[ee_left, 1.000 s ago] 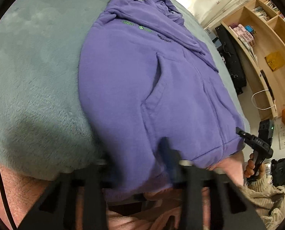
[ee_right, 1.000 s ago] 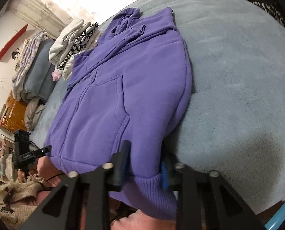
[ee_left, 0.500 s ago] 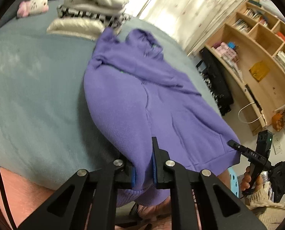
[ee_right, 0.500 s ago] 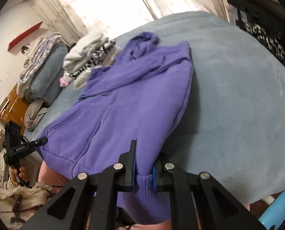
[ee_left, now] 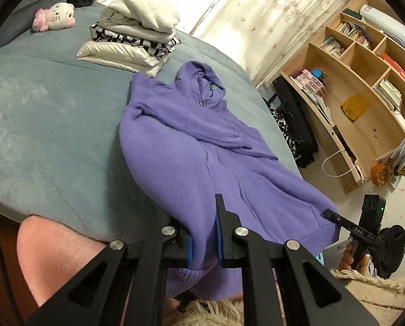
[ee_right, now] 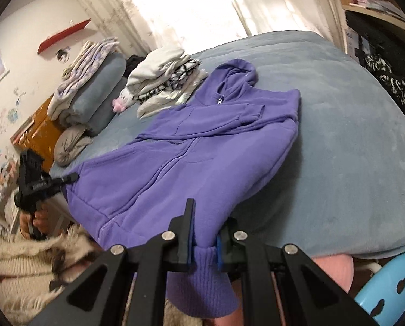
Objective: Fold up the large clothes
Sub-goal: 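Lift the hem with both grippers and fold it toward the hood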
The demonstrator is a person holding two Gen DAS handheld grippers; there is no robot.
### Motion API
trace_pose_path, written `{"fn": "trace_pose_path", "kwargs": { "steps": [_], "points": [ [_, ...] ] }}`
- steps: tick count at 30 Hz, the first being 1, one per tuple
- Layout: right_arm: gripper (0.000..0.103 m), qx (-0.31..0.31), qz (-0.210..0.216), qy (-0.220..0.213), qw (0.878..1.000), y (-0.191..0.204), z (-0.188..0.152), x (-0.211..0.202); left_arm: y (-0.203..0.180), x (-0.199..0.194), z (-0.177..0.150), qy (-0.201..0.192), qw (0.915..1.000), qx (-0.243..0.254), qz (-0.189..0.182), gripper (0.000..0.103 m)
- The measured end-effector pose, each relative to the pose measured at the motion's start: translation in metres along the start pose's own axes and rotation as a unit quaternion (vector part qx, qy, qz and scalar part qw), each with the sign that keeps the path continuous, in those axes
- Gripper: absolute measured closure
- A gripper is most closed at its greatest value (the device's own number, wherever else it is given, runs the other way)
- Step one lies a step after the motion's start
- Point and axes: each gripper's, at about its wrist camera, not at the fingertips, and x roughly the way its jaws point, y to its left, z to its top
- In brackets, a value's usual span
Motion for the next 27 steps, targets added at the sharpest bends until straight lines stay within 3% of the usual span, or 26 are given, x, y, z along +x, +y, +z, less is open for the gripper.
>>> {"fn": "trace_pose_path", "kwargs": {
  "steps": [5,15,22,27],
  "points": [
    [0.092,0.014,0.011,0.006,1.000,-0.004,0.003,0.007,0.008,0.007,0.008,0.011,0.9998,-0.018,0.000,0.094],
    [0.092,0.109,0.043,0.000,0.993,-0.038,0.036,0.037,0.025,0.034,0.040,0.016,0.9977,-0.061,-0.024,0.093],
    [0.091,0.174,0.065,-0.017,0.982,-0.069,0.084,0.070,0.031,0.074,0.087,0.022,0.9960,-0.078,-0.038,0.093],
    [0.089,0.224,0.060,-0.015,0.972,-0.100,0.129,0.115,0.043,0.114,0.145,0.025,0.9932,-0.101,-0.051,0.089]
  ]
}}
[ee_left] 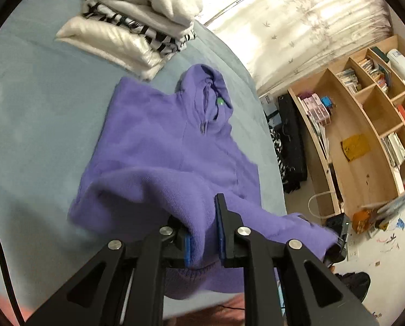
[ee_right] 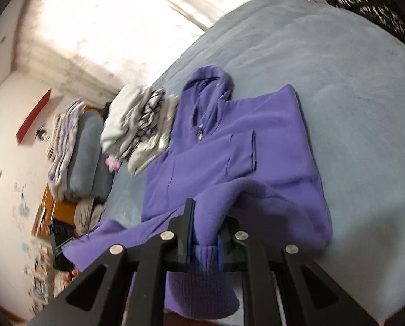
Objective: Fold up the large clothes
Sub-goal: 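Lift the hem with both grippers and fold it toward the hood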
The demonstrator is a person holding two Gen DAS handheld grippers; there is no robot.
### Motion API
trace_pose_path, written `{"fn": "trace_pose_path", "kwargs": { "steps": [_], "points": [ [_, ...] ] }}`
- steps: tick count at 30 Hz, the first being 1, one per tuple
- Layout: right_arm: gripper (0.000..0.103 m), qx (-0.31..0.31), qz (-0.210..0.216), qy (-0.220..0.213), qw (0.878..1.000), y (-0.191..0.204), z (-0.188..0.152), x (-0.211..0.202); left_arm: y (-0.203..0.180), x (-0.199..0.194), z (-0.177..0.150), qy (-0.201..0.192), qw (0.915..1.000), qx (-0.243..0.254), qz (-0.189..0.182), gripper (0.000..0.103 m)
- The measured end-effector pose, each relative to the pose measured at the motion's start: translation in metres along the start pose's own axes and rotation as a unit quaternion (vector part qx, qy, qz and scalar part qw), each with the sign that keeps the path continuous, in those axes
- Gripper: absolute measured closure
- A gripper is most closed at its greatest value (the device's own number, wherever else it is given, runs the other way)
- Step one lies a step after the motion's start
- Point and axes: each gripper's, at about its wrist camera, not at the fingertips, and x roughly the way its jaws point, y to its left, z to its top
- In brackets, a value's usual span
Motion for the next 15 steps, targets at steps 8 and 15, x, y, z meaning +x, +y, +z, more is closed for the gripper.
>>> {"fn": "trace_pose_path", "kwargs": {
  "steps": [8,15],
  "points": [
    [0.058,0.083,-0.009,0.002,0.996,-0.033,0.078,0.077,0.017,0.090,0.084,0.009,0.9980,-0.027,0.056,0.072],
    [0.044,0.029,-0.030,-0.018,0.999,-0.023,0.094,0.079,0.030,0.107,0.108,-0.037,0.9961,-0.010,0.080,0.026]
  ]
}}
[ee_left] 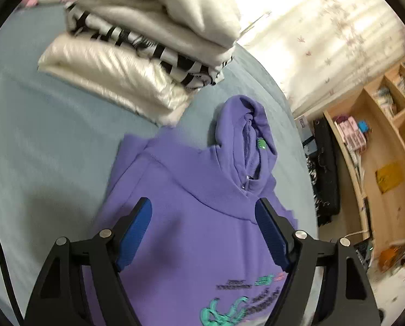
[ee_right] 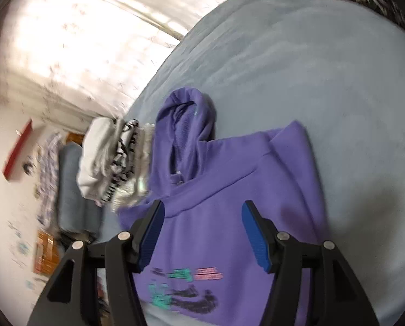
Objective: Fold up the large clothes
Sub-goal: 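Lift the hem with both grippers and fold it toward the hood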
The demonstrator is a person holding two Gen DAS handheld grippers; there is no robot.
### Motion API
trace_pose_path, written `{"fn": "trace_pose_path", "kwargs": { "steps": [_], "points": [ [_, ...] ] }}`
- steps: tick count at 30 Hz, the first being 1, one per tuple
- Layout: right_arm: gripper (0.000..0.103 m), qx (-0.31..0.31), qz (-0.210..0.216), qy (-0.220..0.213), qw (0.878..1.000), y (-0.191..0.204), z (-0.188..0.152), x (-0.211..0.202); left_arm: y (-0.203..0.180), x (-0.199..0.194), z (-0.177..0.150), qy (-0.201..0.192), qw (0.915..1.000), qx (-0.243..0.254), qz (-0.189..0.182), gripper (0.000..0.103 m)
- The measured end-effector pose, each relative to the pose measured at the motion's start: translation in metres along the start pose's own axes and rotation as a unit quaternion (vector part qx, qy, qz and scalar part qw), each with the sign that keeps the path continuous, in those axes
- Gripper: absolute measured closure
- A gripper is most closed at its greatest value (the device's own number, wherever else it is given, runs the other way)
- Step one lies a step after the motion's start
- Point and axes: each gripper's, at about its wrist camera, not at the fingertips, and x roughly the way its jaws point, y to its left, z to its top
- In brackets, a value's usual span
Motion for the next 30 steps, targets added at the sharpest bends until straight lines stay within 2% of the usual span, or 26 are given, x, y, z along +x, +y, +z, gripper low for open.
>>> {"fn": "trace_pose_path", "kwargs": {
  "steps": [3,7,14,16,18,20,23,24,25,27,28,30],
  "points": [
    [0.044,-0.054,-0.054,-0.001,0.997,0.000,0.004,0.008,-0.006,0.012,0.005,0.006,0.9974,0.058,0.042,0.026],
    [0.044,-0.108,-0.103,0.014,0.989,-0.008,0.010,0.034,-0.002,0.039,0.008,0.022,0.9864,0.123,0.107,0.026],
    [0.044,-0.125,-0.133,0.033,0.983,-0.016,0.026,0.082,0.009,0.077,0.019,0.039,0.9744,0.171,0.140,0.035],
    [0.044,-0.141,-0.142,0.037,0.979,-0.014,0.028,0.092,0.006,0.087,0.022,0.036,0.9682,0.194,0.155,0.036],
    [0.044,-0.164,-0.156,0.042,0.973,-0.011,0.027,0.103,0.003,0.097,0.025,0.037,0.9616,0.214,0.167,0.045],
    [0.044,-0.184,-0.172,0.042,0.967,-0.009,0.022,0.110,-0.002,0.105,0.027,0.037,0.9535,0.239,0.180,0.060],
    [0.061,-0.221,-0.195,0.030,0.955,-0.002,0.014,0.118,-0.012,0.115,0.026,0.036,0.9414,0.273,0.195,0.078],
    [0.083,-0.230,-0.210,0.019,0.950,0.000,0.012,0.117,-0.015,0.117,0.026,0.035,0.9367,0.283,0.203,0.081],
    [0.092,-0.236,-0.228,0.006,0.945,0.001,0.010,0.115,-0.020,0.119,0.024,0.031,0.9302,0.296,0.214,0.087],
    [0.094,-0.224,-0.217,-0.024,0.950,0.000,0.010,0.102,-0.024,0.116,0.021,0.016,0.9246,0.305,0.227,0.091],
    [0.094,-0.220,-0.215,-0.043,0.951,0.001,0.010,0.093,-0.027,0.111,0.022,0.003,0.9261,0.302,0.226,0.092],
    [0.094,-0.200,-0.200,-0.075,0.956,0.002,0.014,0.074,-0.031,0.096,0.028,-0.025,0.9347,0.284,0.212,0.093]
  ]
}}
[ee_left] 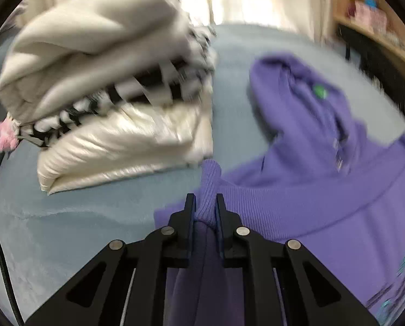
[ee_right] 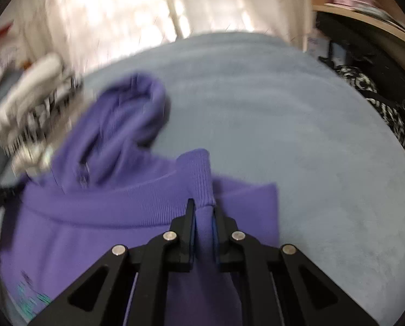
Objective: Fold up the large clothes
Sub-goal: 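Lift the hem with both grippers and fold it toward the hood, then lower the folded hem onto the hoodie with both grippers and release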
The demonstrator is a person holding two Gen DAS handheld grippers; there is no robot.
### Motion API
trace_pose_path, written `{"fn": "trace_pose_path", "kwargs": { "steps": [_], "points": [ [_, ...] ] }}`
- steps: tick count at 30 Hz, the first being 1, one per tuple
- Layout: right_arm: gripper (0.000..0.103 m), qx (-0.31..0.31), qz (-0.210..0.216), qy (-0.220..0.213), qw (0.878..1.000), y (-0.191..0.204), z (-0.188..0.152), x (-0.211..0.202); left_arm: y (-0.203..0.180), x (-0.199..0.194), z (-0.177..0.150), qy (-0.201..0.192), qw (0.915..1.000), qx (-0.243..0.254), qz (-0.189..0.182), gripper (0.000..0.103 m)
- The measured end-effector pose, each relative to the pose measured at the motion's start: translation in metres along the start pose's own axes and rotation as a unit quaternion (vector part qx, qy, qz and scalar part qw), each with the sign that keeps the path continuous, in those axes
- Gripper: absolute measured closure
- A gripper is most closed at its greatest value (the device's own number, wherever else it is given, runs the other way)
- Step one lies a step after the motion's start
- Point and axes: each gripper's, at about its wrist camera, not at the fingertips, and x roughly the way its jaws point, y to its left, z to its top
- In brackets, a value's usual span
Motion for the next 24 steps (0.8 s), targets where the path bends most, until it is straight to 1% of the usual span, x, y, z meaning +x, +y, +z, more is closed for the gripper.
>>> {"fn": "trace_pose_path", "kwargs": {
  "steps": [1,3,4,6,8,10,12,14,16,20,24],
  "points": [
    [0.094,0.020,0.005,-0.016,1.000,-0.004,0.004,-0.009,0.003,-0.007,0.005,-0.012,0.9998,-0.014,-0.004,0.093],
    [0.094,0.037,0.004,-0.035,0.999,-0.006,0.012,-0.019,0.007,-0.017,0.015,-0.035,0.9990,-0.027,-0.001,0.093],
    [0.094,0.040,0.001,-0.044,0.998,-0.005,0.017,-0.021,0.008,-0.019,0.020,-0.040,0.9988,-0.028,0.002,0.093],
    [0.094,0.044,-0.004,-0.049,0.998,-0.001,0.026,-0.017,0.008,-0.015,0.027,-0.044,0.9985,-0.031,0.009,0.093],
    [0.094,0.052,-0.013,-0.038,0.998,0.001,0.031,-0.002,0.008,-0.001,0.030,-0.032,0.9986,-0.039,0.011,0.093],
    [0.094,0.060,-0.027,-0.009,0.998,-0.001,0.029,0.022,0.010,0.015,0.024,-0.013,0.9989,-0.041,0.019,0.093],
    [0.094,0.069,-0.039,0.035,0.996,-0.005,0.019,0.052,0.011,0.036,0.015,0.010,0.9986,-0.045,0.024,0.093],
    [0.094,0.076,-0.038,0.050,0.995,-0.013,0.005,0.066,0.016,0.053,0.002,0.026,0.9977,-0.058,0.022,0.093],
    [0.094,0.089,-0.027,0.045,0.995,-0.017,0.001,0.068,0.022,0.059,-0.005,0.027,0.9967,-0.076,0.010,0.093],
    [0.093,0.099,-0.011,0.045,0.994,-0.021,0.001,0.067,0.030,0.061,-0.013,0.021,0.9952,-0.095,-0.007,0.092],
    [0.086,0.119,0.017,0.046,0.992,-0.027,0.000,0.062,0.038,0.055,-0.024,0.013,0.9932,-0.113,-0.024,0.090]
  ]
}}
